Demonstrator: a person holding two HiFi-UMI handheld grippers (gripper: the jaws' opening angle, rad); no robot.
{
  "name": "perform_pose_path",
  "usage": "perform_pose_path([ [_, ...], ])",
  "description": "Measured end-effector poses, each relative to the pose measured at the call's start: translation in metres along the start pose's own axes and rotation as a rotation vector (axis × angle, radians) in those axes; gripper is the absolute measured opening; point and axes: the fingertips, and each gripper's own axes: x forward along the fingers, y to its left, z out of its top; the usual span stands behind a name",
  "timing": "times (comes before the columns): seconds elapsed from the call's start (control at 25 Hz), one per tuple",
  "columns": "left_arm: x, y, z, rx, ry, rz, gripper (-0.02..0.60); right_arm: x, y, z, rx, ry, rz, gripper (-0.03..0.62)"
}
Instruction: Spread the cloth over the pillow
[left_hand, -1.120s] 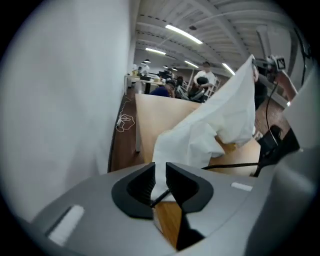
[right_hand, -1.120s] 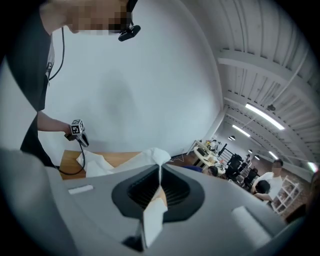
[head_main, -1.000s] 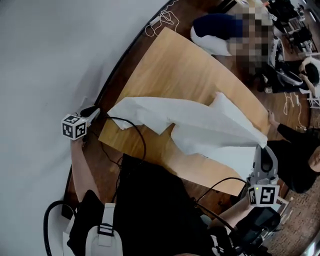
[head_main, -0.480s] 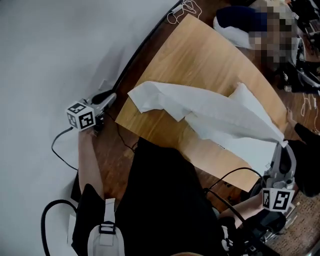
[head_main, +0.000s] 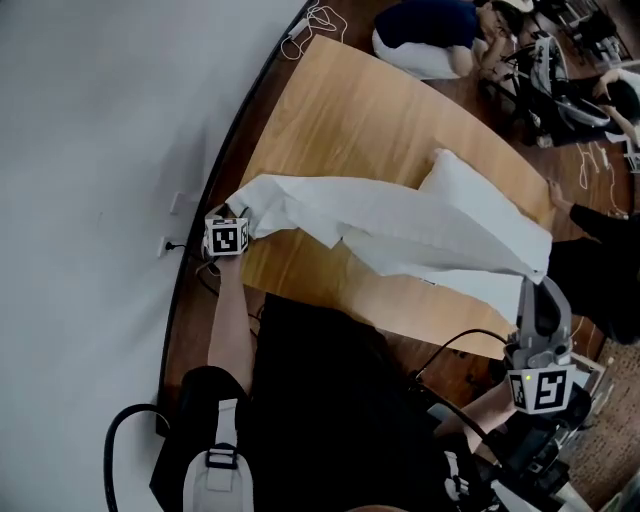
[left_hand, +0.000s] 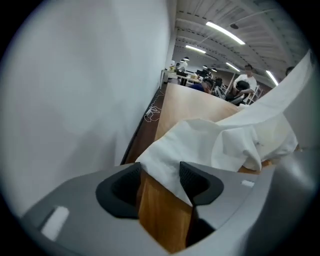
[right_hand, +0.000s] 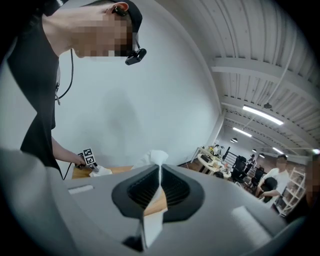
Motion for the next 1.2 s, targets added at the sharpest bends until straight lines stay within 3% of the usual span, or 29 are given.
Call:
perform_pose_path([
  [0.12,0.001,-0.001,0.014,0.105,-0.022,0.018,0.159,-0.011,-0.002,-0.003,0.020,0.007,-0.021,0.012],
  [0.16,-0.004,0.000,0.016,0.123,-0.034,0.020,0.010,-0.016,-0.004,-0.002,0.026,0.013,-0.031,0.012],
  [0.28,-0.037,0.010,0.044,0.047,-0.167,-0.040,0.011,-0.037,-0.018,0.008,0.025,0.021,-0.088,0.012],
  [0.36,-0.070,0.020,0.082,-0.020,-0.330,-0.104,0.011,-0.054,-0.031,0.010,0.015,0.028,-0.153,0.012],
  [0.44,-0.115,0.024,0.130,-0.027,-0.507,-0.152,0.011,-0.079,-0.053,0.006,0.006,0.043,-0.246,0.011],
  [0.64,-0.232,0.017,0.237,0.167,-0.819,-0.194,0.009,-0.181,-0.116,-0.003,0.006,0.094,-0.565,0.011],
  [0.84,-0.325,-0.046,0.307,0.341,-1.052,-0.315,0.009,-0.301,-0.130,-0.034,0.050,0.134,-0.824,0.011],
  [1.04,-0.390,-0.124,0.320,0.437,-1.177,-0.366,0.009,-0.369,-0.130,-0.087,0.114,0.148,-0.912,0.011],
  [1.2,-0.436,-0.198,0.302,0.444,-1.242,-0.427,0.009,-0.465,-0.127,-0.124,0.147,0.108,-1.028,0.011],
])
